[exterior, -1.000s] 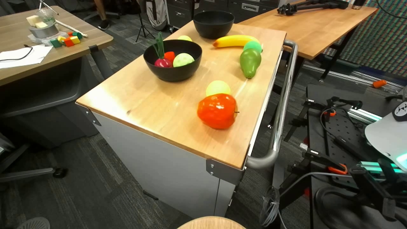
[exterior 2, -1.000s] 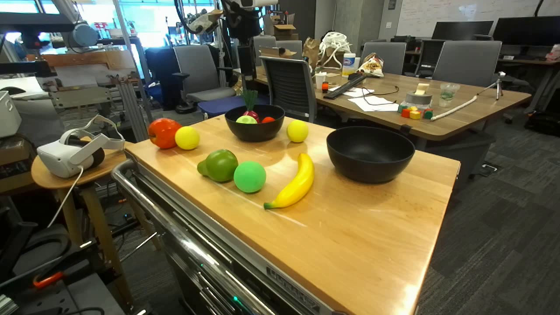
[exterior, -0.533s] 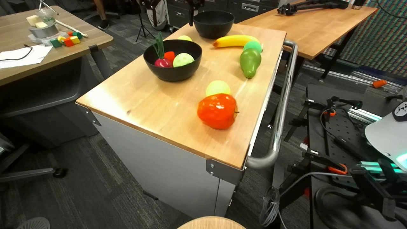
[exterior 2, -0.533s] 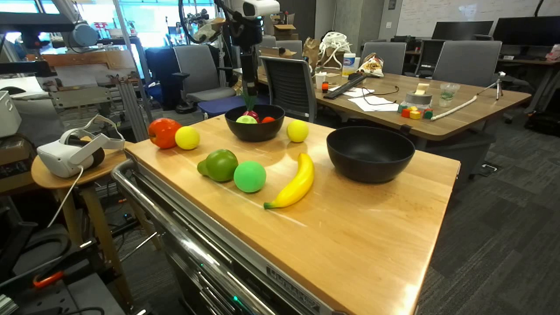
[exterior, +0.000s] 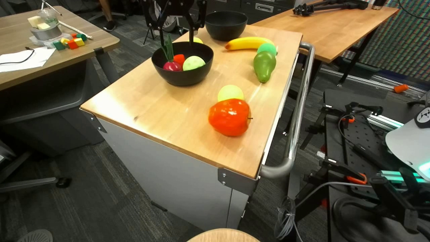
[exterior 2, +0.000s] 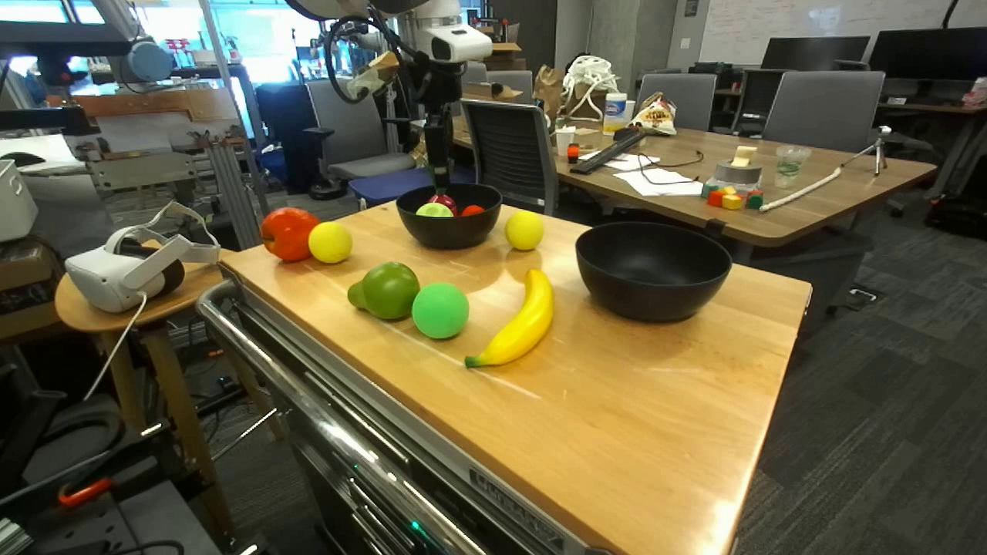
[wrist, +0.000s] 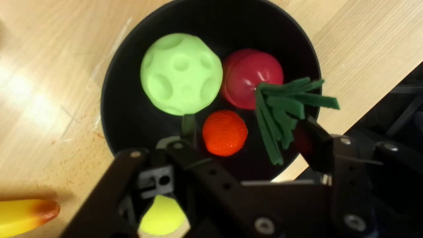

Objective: Take one fruit from the left bowl and put it on the table then remove all the fruits from the right and left bowl and put them on the table respectively

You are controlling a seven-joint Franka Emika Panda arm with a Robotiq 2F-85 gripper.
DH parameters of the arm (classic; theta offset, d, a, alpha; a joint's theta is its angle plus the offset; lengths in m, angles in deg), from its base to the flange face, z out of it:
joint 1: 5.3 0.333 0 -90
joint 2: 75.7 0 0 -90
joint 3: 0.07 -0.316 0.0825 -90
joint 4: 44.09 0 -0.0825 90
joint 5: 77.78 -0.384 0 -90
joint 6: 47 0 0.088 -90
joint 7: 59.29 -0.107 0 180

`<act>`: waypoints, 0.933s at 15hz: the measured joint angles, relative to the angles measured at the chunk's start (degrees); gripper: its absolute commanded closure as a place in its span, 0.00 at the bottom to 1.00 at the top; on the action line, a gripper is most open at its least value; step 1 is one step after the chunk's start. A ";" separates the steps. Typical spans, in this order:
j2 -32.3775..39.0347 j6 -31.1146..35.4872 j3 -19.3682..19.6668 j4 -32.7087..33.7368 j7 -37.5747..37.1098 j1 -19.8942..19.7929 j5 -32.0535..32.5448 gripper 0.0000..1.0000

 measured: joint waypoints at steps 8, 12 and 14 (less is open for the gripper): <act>1.52 -0.07 -0.27 1.74 0.00 0.92 -4.87 1.00; 1.92 -0.09 -0.03 2.20 -0.11 0.74 -7.02 0.94; 1.99 -0.09 0.17 2.36 -0.39 0.49 -7.96 0.94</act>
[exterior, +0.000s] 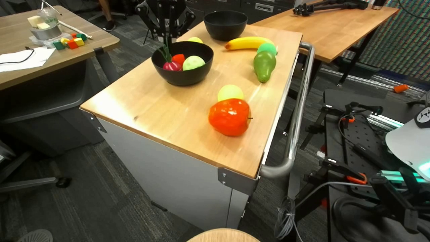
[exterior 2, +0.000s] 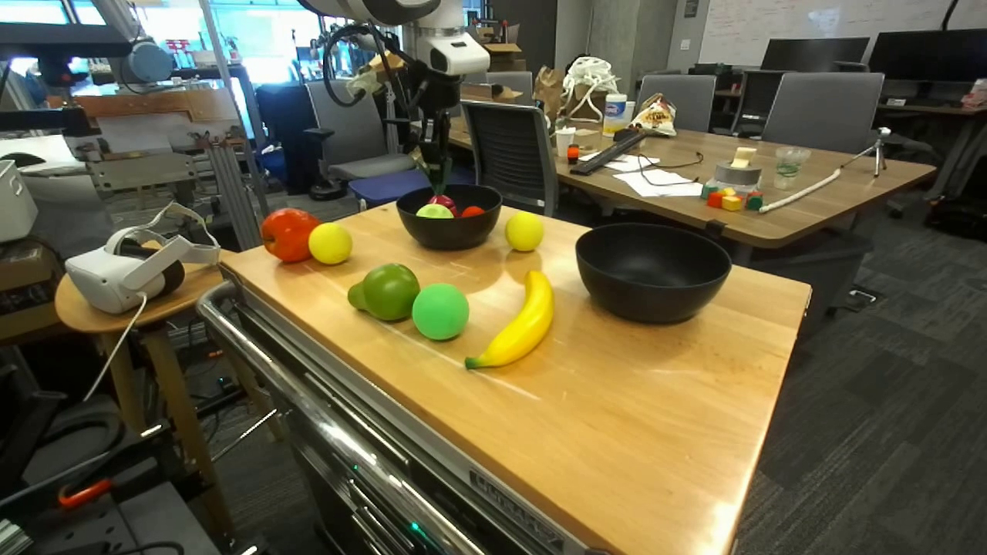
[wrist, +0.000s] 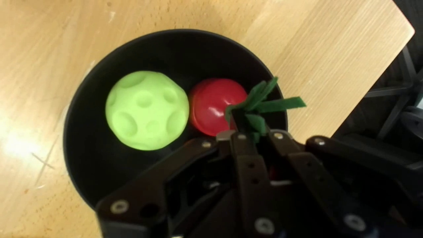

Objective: Take one fruit from the left bowl and put it on the table then remove all the fruits from the right and left bowl and put them on the table respectively

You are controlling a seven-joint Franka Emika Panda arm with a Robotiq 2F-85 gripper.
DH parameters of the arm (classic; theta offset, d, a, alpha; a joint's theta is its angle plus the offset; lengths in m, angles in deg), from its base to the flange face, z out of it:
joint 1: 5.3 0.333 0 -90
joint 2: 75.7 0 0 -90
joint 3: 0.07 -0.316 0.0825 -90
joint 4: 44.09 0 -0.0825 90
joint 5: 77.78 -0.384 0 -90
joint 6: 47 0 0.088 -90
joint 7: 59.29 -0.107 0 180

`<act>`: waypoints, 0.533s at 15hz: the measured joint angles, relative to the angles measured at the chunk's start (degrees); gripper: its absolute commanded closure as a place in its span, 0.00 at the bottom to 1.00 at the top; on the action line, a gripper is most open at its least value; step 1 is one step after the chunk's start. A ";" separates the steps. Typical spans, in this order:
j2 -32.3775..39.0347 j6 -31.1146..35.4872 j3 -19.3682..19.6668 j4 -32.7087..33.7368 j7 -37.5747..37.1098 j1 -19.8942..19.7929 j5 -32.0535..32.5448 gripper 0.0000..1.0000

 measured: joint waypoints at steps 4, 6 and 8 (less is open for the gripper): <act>-1.47 0.04 1.25 0.64 -1.05 -0.08 0.59 0.95; -3.83 -0.02 2.03 0.58 -1.99 -0.09 1.26 0.95; -7.29 -0.05 2.98 -0.38 -3.22 -0.14 2.41 0.95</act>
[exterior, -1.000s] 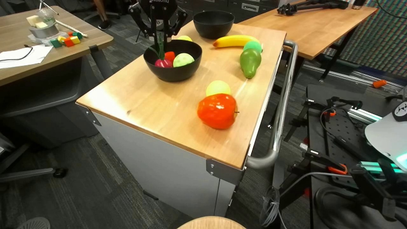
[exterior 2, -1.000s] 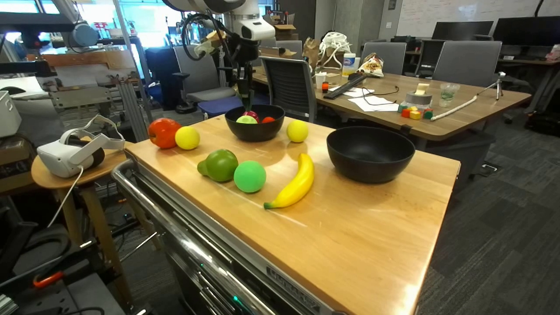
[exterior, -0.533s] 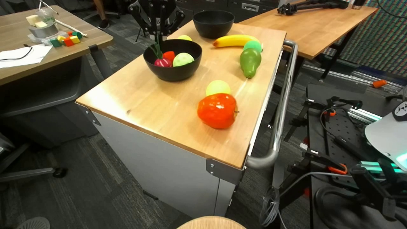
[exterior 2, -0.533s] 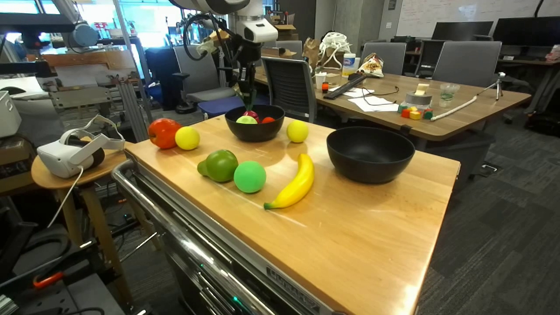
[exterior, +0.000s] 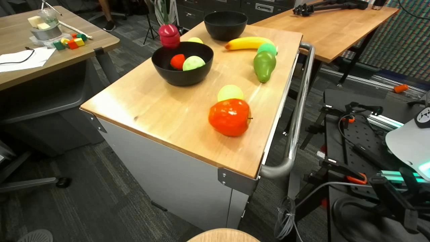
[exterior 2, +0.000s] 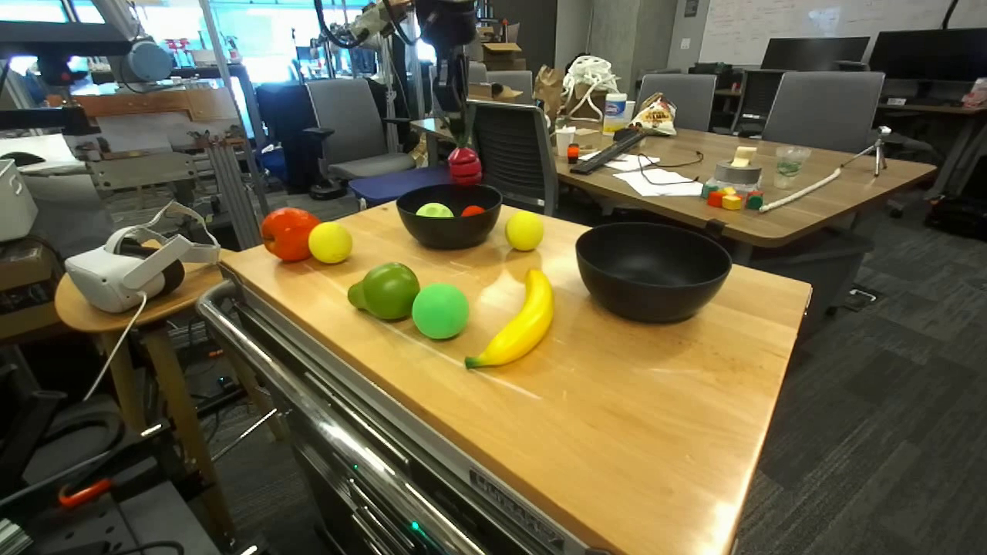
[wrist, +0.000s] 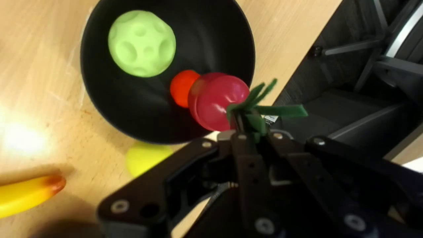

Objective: Take one fruit from the left bowl and put it on the table then remove all the fruits from the right and left bowl and put them on the table respectively

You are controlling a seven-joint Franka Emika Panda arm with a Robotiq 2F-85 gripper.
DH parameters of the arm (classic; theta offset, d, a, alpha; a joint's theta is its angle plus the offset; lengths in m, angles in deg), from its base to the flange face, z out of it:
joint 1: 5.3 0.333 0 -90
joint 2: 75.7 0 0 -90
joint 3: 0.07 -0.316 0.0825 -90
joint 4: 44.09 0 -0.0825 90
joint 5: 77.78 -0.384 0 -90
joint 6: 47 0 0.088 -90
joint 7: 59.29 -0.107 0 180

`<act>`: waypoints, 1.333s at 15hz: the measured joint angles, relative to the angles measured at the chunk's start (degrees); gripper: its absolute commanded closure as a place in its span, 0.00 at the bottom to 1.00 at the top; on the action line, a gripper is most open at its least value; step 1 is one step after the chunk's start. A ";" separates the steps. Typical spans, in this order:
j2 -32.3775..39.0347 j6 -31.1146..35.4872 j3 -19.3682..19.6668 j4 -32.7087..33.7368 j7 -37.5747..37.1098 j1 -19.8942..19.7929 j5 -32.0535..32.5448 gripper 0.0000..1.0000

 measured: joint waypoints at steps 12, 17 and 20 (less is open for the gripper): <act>-18.02 -5.51 2.67 -15.52 -1.55 -7.57 0.20 0.95; -20.15 -5.38 4.04 -20.57 1.91 -10.36 -1.40 0.95; -21.25 -5.43 4.99 -22.89 4.50 -11.50 -2.47 0.95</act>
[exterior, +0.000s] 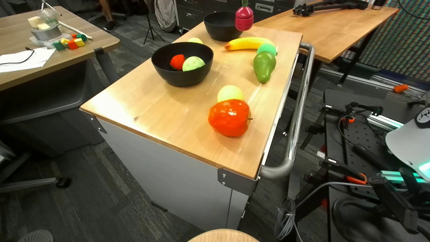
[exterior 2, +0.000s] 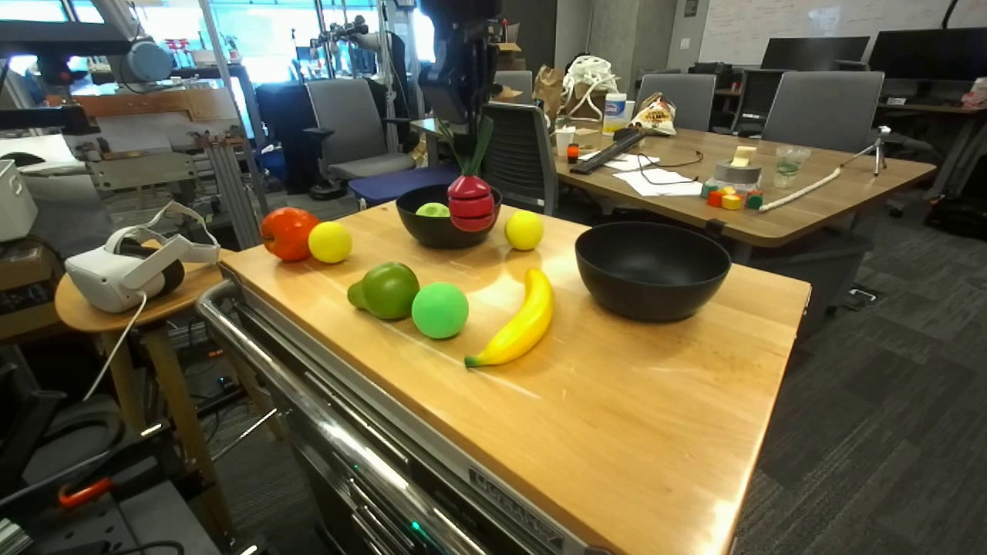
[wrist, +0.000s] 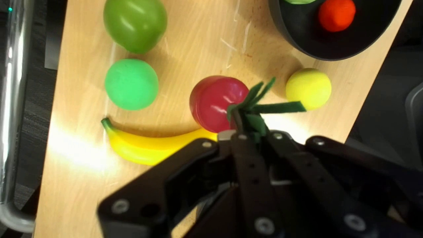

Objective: Take one fruit from the left bowl and put it on the table then remove all the fruits from the right and left bowl and put them on the table respectively

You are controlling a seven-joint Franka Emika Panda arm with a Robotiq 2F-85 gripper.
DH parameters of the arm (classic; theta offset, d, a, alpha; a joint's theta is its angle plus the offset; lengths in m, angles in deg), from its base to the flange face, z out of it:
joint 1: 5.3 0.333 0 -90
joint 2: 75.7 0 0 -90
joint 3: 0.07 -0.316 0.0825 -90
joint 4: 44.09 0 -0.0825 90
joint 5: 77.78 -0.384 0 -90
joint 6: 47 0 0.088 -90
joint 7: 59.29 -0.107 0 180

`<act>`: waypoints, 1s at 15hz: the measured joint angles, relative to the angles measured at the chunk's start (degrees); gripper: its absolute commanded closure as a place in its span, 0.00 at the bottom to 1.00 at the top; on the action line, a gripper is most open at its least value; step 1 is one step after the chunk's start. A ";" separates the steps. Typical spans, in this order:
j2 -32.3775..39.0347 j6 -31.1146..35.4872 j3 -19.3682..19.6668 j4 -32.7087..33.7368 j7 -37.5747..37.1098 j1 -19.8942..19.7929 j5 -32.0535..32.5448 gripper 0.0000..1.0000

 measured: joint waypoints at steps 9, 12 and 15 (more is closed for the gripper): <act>-0.01 -0.63 0.95 -2.31 4.47 -1.61 -0.55 0.95; 0.30 -0.51 0.56 -2.80 6.72 -1.47 -0.83 0.95; 1.38 0.11 -0.37 -3.14 8.77 -0.89 -0.97 0.95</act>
